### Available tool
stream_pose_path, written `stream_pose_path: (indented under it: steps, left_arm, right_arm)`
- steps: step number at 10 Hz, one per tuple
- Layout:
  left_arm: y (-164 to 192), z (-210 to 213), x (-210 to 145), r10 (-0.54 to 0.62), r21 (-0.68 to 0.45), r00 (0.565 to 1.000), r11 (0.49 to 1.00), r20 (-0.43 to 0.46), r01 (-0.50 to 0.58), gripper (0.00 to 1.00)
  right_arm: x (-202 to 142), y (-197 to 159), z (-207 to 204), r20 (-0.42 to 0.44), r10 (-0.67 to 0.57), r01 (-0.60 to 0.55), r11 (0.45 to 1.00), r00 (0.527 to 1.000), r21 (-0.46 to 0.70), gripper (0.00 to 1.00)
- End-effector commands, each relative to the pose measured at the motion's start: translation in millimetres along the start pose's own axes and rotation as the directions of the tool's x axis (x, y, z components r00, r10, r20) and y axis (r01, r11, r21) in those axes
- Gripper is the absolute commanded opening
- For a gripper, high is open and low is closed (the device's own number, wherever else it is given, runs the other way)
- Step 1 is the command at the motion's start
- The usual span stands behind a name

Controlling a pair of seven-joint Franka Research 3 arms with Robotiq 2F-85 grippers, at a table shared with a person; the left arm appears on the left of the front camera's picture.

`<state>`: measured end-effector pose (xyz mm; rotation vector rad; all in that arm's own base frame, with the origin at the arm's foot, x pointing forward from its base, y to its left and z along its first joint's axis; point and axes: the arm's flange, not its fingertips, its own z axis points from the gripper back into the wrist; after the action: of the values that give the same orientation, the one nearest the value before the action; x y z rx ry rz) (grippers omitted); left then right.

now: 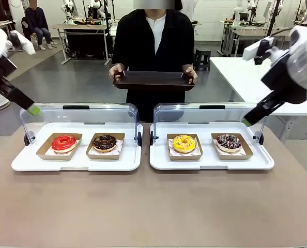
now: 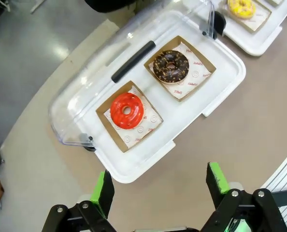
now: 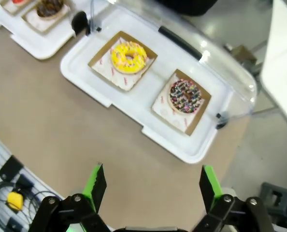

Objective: Provide the desired donut to the person.
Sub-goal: Pick up and lift the Paper togo box containing the Donut pointed at by the person.

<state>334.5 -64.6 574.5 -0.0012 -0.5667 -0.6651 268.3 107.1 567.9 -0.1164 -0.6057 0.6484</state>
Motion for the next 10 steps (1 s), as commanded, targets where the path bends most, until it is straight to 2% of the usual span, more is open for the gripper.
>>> stream_pose_path:
  steps: [1, 2, 3, 7, 8, 9, 10]
  left_arm:
    - [-2, 9, 2, -0.004, 0.057, 1.0, 0.998, -0.012, 0.005, 1.0]
    - [-4, 8, -1, -0.015, 0.069, 1.0, 0.997, -0.019, 0.016, 1.0]
    - [0, 10, 2, -0.002, 0.016, 1.0, 1.0, 0.013, 0.002, 1.0]
    - [0, 11, 2, -0.006, 0.027, 1.0, 1.0, 0.01, 0.006, 1.0]
    - [20, 15, -2, -0.002, -0.15, 0.999, 0.989, 0.047, 0.009, 1.0]
    - [44, 17, -8, 0.009, -0.338, 0.991, 0.941, 0.135, 0.037, 1.0]
    - [57, 17, -12, 0.013, -0.416, 0.982, 0.907, 0.191, 0.068, 1.0]
  right_arm:
    - [3, 10, 18, -0.017, 0.009, -0.01, 0.999, 1.0, -0.048, 1.0]
    - [1, 14, 21, -0.012, 0.049, -0.05, 0.995, 0.999, -0.089, 1.0]
    - [-2, 4, 16, 0.003, 0.011, -0.011, 1.0, 1.0, -0.017, 1.0]
    - [-3, 4, 22, 0.002, 0.022, -0.022, 0.999, 1.0, -0.03, 1.0]
    - [-4, -31, 23, -0.001, -0.043, 0.042, 0.977, 0.999, 0.21, 1.0]
    - [-7, -71, 21, 0.039, -0.099, 0.072, 0.894, 0.994, 0.442, 1.0]
    - [-10, -95, 16, 0.086, -0.137, 0.071, 0.844, 0.987, 0.532, 1.0]
